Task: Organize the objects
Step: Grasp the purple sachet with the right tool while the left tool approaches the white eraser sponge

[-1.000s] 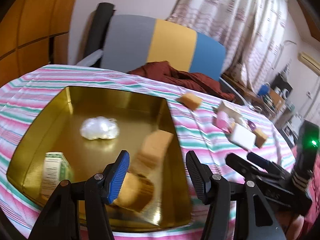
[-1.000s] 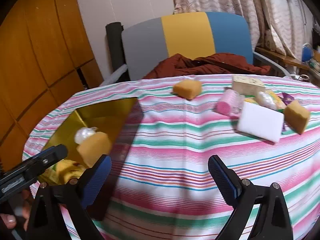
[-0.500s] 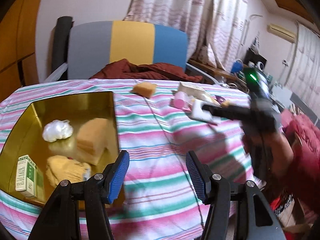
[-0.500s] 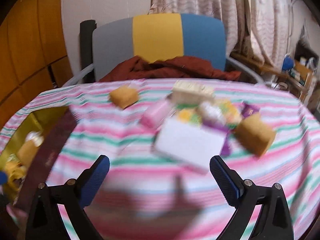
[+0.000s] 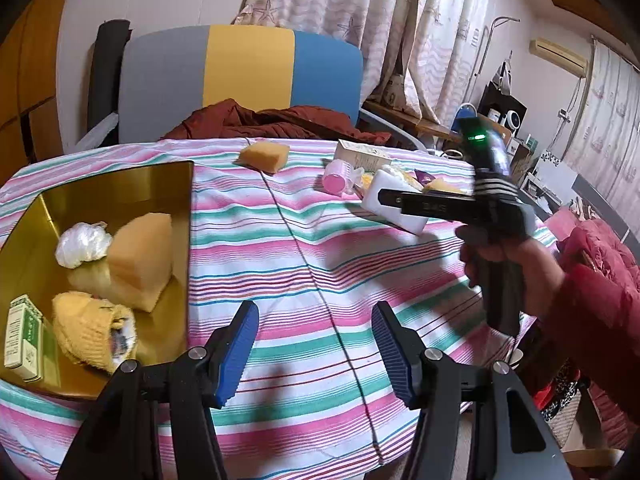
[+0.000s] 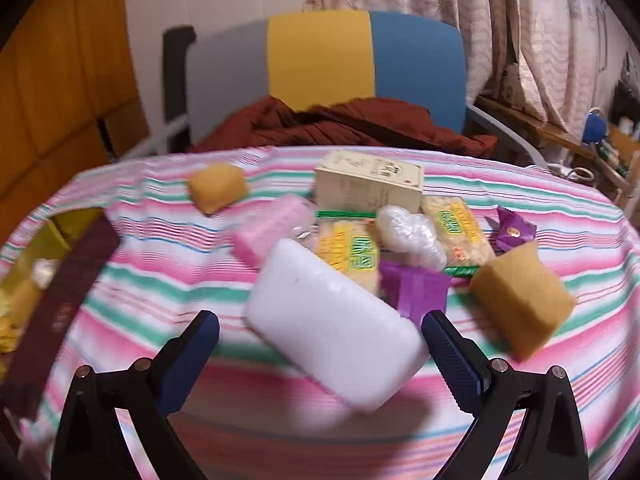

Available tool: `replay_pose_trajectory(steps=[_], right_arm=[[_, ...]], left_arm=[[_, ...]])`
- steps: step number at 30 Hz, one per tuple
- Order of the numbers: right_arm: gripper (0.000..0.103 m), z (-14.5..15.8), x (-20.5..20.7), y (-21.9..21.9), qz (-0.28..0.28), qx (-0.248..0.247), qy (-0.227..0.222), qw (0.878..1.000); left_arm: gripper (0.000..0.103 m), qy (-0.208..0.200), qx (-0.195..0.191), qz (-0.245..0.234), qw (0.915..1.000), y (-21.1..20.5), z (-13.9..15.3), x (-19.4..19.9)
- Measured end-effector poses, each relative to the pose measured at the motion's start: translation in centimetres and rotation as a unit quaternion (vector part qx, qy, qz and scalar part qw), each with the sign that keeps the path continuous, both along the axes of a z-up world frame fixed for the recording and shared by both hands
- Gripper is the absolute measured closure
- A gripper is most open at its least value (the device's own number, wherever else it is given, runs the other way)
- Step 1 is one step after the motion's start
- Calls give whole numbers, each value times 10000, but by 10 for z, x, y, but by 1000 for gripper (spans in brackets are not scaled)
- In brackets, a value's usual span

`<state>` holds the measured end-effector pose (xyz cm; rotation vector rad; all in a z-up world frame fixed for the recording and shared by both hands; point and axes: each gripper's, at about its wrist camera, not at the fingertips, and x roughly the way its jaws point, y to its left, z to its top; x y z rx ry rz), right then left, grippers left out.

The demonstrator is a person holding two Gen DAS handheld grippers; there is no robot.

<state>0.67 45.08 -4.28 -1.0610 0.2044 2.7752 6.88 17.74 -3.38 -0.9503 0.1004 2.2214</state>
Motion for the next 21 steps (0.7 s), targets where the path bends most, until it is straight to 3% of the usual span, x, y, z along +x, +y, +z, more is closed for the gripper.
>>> replay_pose_trajectory(steps=[6,11,14,18,21], right_arm=[[0,25,47,-19,786,-858,483,9920],[0,28,63,7,-26,-758,858,9934],[1,17,46,37,-706,-663,558,9937],[26,-4,13,61,-1123,-494,-61,9924],[29,-17,-1,74,-1323,-540,-267,9894]], left_arm=[[43,-51,-2,-90,9999,10,-3,2],[43,-134,-68,-144,9998,16,-7,2],[43,-132,-121,-152,9997,19,-8,4],[43,-190,-165,-192,9995,24,-10,5],[43,-192,-225,-253,9992,29,-10,5]])
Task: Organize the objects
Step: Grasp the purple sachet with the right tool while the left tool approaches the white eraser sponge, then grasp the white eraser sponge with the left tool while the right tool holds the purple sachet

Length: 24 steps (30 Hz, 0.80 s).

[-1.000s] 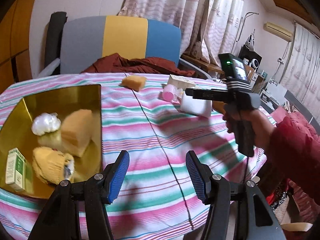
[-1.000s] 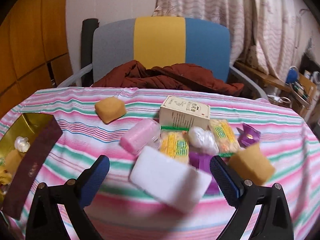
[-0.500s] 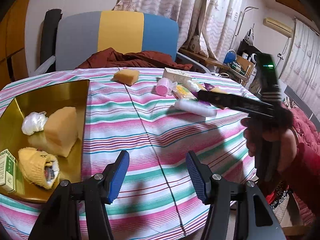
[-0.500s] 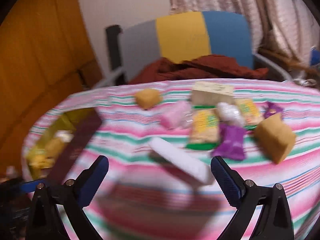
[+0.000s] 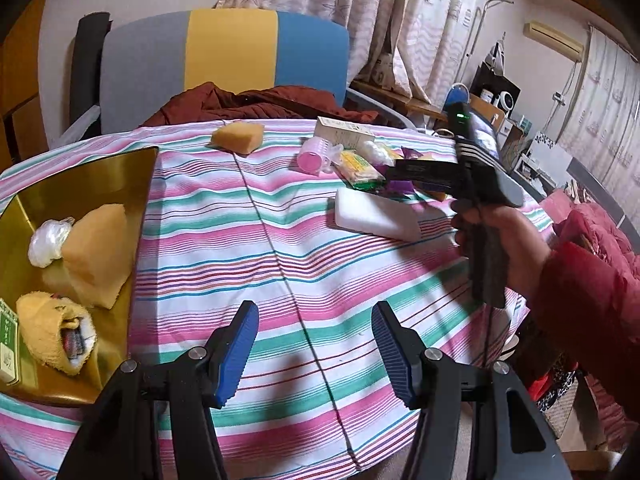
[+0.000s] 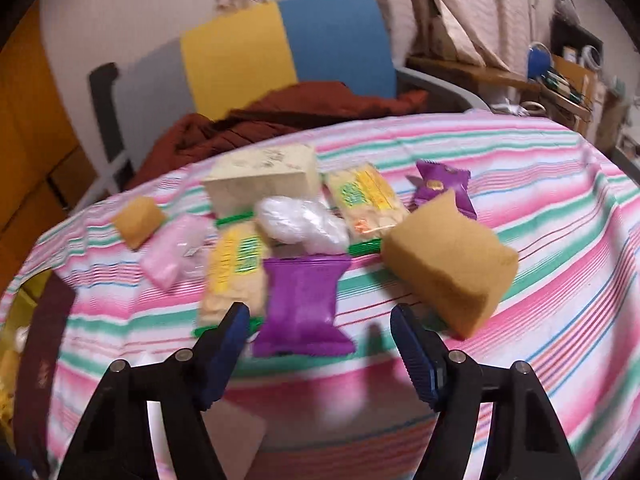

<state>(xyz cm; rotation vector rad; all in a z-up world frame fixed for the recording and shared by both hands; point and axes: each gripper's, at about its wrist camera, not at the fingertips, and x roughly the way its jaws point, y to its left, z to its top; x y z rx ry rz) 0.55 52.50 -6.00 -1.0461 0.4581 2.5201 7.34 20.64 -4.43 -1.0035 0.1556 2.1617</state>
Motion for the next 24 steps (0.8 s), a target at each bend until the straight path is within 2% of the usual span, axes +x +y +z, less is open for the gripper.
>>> replay_pose_trajectory(steps=[4,5,7,9,13,17,22,24], right_arm=[[35,-9,-14,6,-1,-92,-91,9999],[39,-9,-15,7,28,-146,-61,9999],[58,-13,-16,7,101,-209,-41,9997],[63,-13,-13,6,129,-235,-78,9996],[67,-10,4,-2,317,-228,5,9992],[68,-8,22,-24,704,-19,-71,9975],[68,-4,46,-55,1256,-528,177,9905],[68,1,52,-64,1361,-526,316,9888]], left_arm=[[43,-110,-38,-111,9999,15,-2,-4],[43,-160,-23,-132,9998,19,-3,-6],[43,-302,2,-157,9994,29,-5,-11],[43,-402,64,-206,9990,36,-6,-14],[43,-541,63,-220,9983,48,-11,-19],[43,-731,84,-170,9971,54,-17,-23],[43,-904,73,-102,9958,59,-23,-28],[43,-917,67,-36,9958,61,-23,-30]])
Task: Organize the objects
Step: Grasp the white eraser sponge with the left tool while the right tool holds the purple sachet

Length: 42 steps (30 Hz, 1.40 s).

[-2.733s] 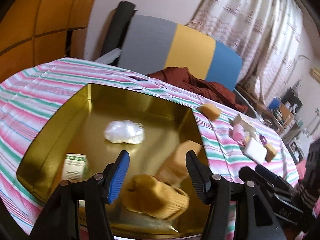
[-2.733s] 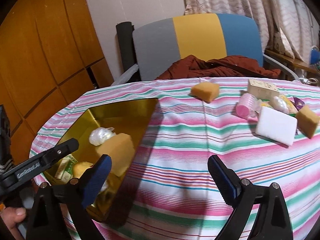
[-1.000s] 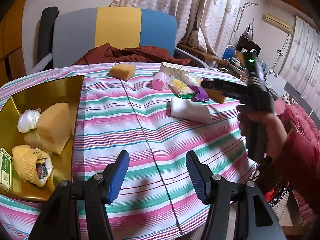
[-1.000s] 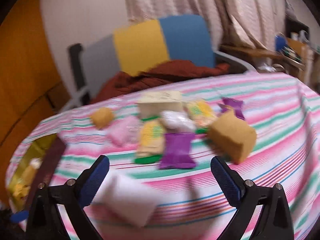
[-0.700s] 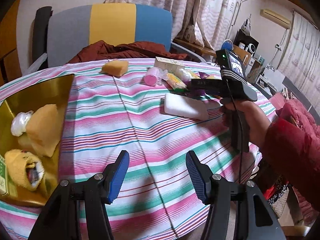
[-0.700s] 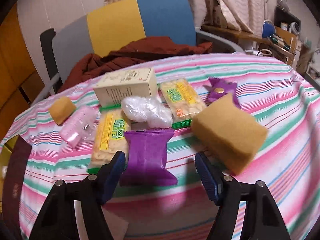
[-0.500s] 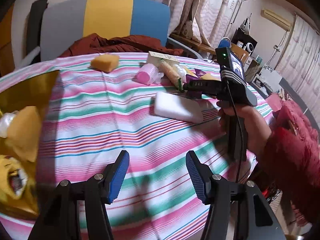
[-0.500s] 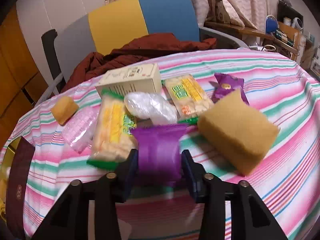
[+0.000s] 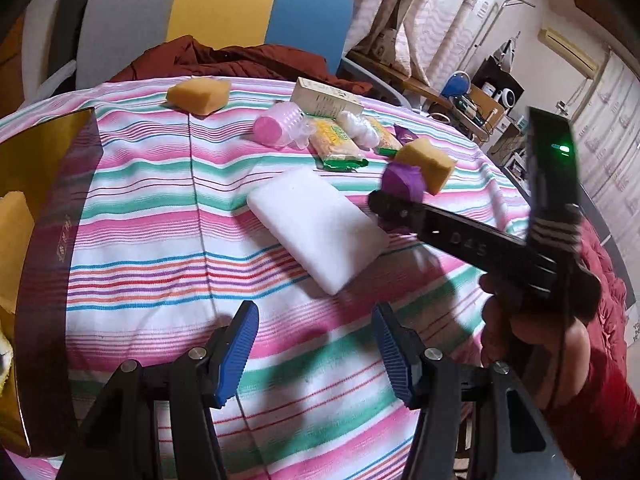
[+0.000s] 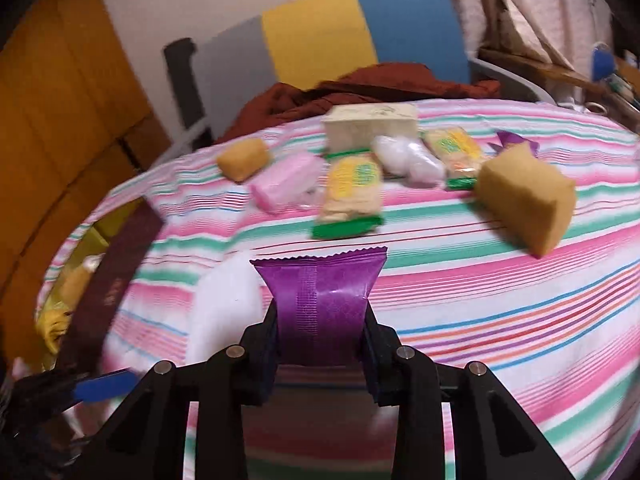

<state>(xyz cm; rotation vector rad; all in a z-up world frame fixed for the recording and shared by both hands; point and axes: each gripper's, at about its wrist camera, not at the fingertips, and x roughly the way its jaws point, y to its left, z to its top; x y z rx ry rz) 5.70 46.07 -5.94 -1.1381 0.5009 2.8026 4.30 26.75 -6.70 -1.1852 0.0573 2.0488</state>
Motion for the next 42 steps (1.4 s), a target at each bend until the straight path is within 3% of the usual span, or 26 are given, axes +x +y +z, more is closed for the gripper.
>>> replay_pose_trajectory(steps=[6,11,15,18,23,27,31,34,40,42], right_arm=[[68,4,-4,25,-818,499,131,9953],[68,-9,-6,43,-1321,482,-11,9901],[68,-12,-4,47,-1471,397,88,9883],[68,-14,-3,47,-1479,416,108,9881],[68,-15,-3,47,-1466,393,160,9883],[67,-15,0,48,-1459,314,210,9886],[67,-16,-2,47,-1456,338,192,9886],[67,-16,-2,46,-1460,369,181,9884],[66,-16,-3,44,-1470,457,148,9880],[66,-16,-3,44,-1475,474,148,9878]], left_arm=[[38,-269,50,321,9991,22,0,-20],[34,-598,24,544,9967,50,-5,-37],[30,-274,-350,592,9973,74,-13,-41],[27,286,-684,453,9962,84,-18,-39],[30,719,-650,-41,9953,75,-18,-39],[33,735,-600,64,9955,59,-13,-39],[31,402,-176,411,9982,42,-9,-44],[29,430,-275,480,9975,51,-7,-46],[28,551,-843,369,9942,76,-19,-55],[28,509,-576,341,9965,70,-23,-59]])
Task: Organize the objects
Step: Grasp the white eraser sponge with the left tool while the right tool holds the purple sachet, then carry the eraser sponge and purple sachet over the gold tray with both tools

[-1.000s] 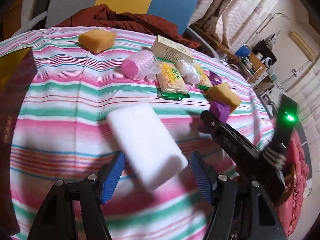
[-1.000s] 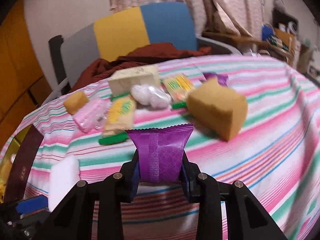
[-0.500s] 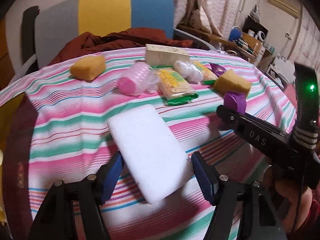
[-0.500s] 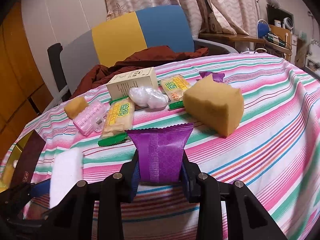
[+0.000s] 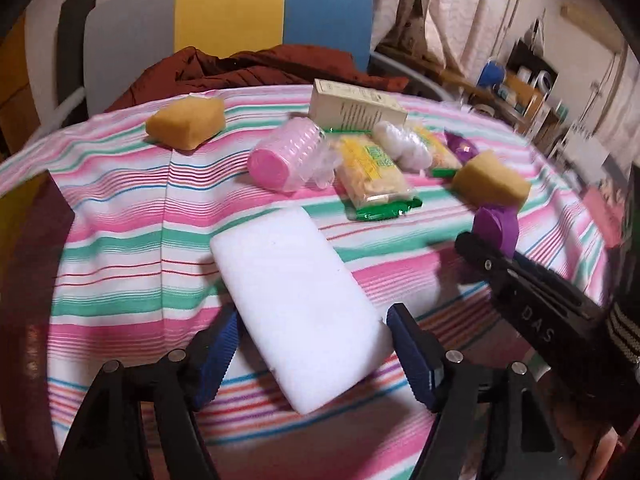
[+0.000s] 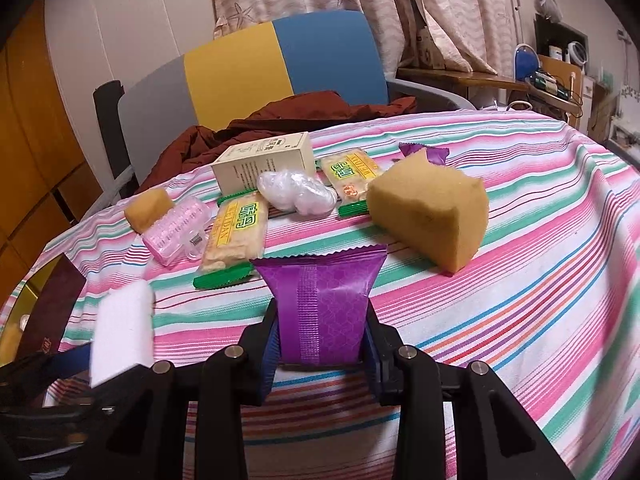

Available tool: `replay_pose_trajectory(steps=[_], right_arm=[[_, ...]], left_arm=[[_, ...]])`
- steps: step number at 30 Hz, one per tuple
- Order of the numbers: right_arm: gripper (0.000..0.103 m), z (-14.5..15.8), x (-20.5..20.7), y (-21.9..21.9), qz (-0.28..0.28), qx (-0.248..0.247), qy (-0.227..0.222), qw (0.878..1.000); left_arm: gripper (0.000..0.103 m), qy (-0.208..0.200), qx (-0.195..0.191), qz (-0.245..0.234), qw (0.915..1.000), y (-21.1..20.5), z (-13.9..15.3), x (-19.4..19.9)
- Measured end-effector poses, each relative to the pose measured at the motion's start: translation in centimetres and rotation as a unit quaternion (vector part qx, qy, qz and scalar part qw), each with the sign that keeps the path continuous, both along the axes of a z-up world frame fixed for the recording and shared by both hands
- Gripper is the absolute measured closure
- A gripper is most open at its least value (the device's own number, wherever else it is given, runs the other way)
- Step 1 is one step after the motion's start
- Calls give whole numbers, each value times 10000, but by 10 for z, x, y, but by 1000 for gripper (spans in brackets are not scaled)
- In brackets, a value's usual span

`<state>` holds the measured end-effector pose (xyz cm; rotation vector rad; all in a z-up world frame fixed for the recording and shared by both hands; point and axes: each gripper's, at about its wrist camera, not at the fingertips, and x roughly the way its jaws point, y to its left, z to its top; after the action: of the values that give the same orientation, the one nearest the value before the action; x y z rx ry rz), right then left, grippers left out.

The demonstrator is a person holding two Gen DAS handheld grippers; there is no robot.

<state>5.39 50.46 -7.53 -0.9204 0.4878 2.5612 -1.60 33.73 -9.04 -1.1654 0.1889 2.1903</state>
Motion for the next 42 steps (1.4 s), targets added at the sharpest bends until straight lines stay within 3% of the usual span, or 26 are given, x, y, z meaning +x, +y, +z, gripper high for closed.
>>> replay_pose_trajectory(steps=[5,15,22,31,42], right_arm=[[66,-1,1,0,-5,31,8,10000],[66,2,5,-6,-41,170,65,9998],[67,5,10,-17,5,203,29,9998],[67,6,12,-52,279,117,-17,9995],[67,28,6,-121,1031,-27,160,9945]], left_arm=[[33,347,244,-258,9988,-11,-2,11],[36,127,963,-18,9953,-39,-7,12],[37,241,1049,-77,9942,-56,-2,25],[37,448,1442,-155,9884,-98,20,45],[37,643,1845,57,9807,-159,48,58]])
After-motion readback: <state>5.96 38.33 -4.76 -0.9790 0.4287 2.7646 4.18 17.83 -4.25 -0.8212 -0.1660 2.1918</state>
